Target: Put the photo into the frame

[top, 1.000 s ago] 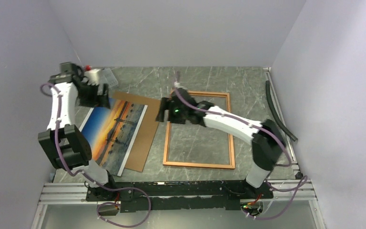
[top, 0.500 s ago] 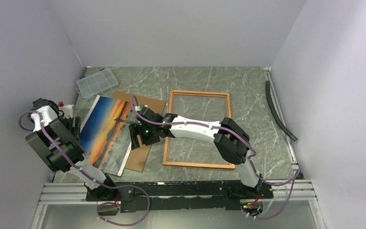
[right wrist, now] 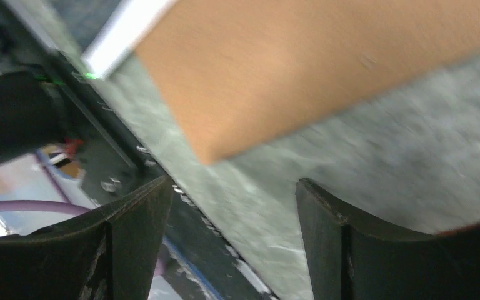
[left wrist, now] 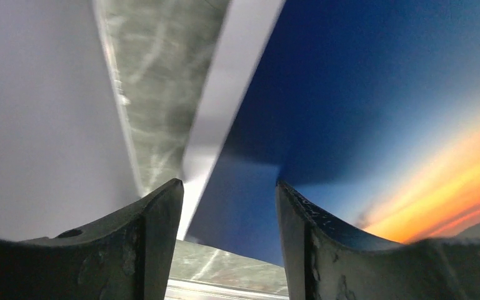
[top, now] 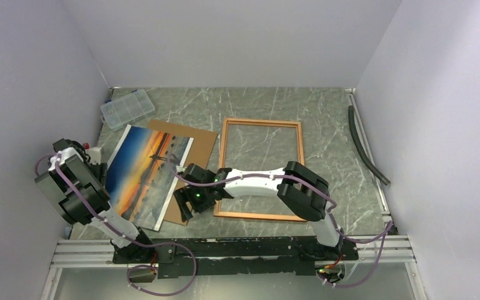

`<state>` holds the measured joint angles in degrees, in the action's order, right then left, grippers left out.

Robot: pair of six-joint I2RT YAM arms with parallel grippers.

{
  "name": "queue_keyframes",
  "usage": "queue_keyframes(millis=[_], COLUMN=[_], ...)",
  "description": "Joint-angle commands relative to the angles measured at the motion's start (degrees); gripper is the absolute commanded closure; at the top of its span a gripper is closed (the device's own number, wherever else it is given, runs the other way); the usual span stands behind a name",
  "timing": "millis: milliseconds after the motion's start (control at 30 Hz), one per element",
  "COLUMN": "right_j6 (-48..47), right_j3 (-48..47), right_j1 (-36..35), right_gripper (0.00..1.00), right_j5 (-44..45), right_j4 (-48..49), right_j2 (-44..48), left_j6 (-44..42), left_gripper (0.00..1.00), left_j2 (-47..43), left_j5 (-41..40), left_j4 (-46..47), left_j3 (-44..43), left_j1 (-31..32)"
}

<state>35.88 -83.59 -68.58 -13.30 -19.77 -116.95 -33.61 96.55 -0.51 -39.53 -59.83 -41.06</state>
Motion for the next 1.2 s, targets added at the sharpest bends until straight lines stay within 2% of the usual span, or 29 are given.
queue_keyframes(millis=[0,200,367,467,567,733,833,1000,1167], right_j6=[3.7,5.3,6.4,7.2,7.0,6.5,6.8,8.1,9.4], right_j3=[6.9,8.3,9.6,11.7,12.1,11.1,10.9,12.9,16.2], right_j1=[3.2,5.5,7.0,8.3,8.9,8.9,9.1,8.3,6.9], right_gripper=[0.24,0.23,0.23,0.23,0.23,0.23,0.23,0.23,0.23], right_j5=[-1.7,-3.3,-1.2,0.0,1.0,1.3,2.0,4.1,5.9], right_j4=[7.0,10.3,10.3,11.3,10.9,9.7,8.7,8.2,7.9], right_j2=[3.9,4.2,4.6,5.4,5.6,5.0,5.1,9.0,13.1], left_j6=[0.1,-0.4,2.0,4.1,4.2,2.1,1.4,0.3,2.1], left_gripper=[0.41,0.49,0.53,0.53,0.53,0.5,0.44,0.35,0.26], left_j2=[-2.5,-4.5,-6.2,-7.4,-9.4,-13.4,-12.7,-7.4,-1.6], left_j5=[1.8,3.6,4.9,7.4,11.2,11.2,8.9,1.6,-2.1], left_j4=[-0.5,-1.1,-2.3,-5.9,-12.3,-18.6,-18.7,-9.1,-2.5], left_j3=[3.6,9.3,12.4,11.8,7.3,-2.5,-6.1,-4.8,-1.8], left_j1=[0.1,1.2,6.9,10.8,11.3,9.9,8.2,4.1,2.3])
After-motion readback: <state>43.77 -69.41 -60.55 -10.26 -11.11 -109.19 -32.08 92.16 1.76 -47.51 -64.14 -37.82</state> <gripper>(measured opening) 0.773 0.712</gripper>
